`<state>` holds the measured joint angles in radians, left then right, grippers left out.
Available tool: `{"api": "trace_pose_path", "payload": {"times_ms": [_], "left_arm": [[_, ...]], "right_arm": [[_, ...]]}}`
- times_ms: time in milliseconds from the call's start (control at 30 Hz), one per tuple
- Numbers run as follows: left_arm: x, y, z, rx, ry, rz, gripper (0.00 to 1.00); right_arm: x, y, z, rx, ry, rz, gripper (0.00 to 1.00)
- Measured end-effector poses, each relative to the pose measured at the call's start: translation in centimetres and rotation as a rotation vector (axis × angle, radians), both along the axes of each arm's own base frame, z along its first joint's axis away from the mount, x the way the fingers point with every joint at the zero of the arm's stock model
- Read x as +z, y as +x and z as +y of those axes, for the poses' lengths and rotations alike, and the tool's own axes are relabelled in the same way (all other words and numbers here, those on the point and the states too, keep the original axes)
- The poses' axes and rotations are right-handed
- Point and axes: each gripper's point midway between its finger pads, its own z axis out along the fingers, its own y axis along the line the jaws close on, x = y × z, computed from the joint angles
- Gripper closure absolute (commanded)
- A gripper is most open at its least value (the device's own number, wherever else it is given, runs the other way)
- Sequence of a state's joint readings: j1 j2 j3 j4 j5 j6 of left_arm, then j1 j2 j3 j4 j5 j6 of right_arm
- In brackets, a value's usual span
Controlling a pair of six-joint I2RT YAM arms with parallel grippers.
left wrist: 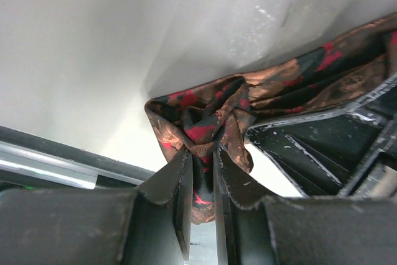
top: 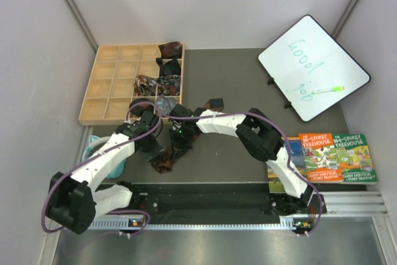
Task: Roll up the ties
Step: Roll the tie at the center of the board.
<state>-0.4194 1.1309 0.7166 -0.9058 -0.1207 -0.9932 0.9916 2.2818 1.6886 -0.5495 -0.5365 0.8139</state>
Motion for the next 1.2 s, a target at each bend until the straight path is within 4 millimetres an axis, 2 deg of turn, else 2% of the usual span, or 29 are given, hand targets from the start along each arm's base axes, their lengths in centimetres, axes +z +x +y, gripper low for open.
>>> {"api": "trace_pose_path", "payload": {"times_ms": [100, 233, 400, 533, 867, 1200], "left_arm": [[0.5, 0.3, -0.1, -0.008, -0.003, -0.013, 0.90], [1.8, 0.5, 0.0, -0.013, -0.005, -0.045, 0.89], [3.8, 0.2, 0.7, 0.001, -0.007, -0.114, 0.89], [4.4, -0.5, 1.2, 0.020, -0.008, -0.138, 0.89], [4.3, -1.5, 1.9, 0.031, 0.014, -0.114, 0.87], [3.5, -1.7, 2.1, 0.030, 0.043, -0.066, 0.83]], "right_arm": [[0.2, 0.1, -0.1, -0.004, 0.002, -0.004, 0.99], [1.4, 0.3, -0.1, -0.018, 0.017, -0.009, 0.99], [3.7, 0.6, 1.0, -0.041, 0.081, -0.020, 0.99], [4.3, 0.4, 1.9, -0.056, 0.110, -0.016, 0.99], [4.8, -2.5, 4.2, -0.034, 0.137, 0.015, 1.00], [3.3, -3.2, 5.4, -0.033, 0.142, 0.058, 1.00]]}}
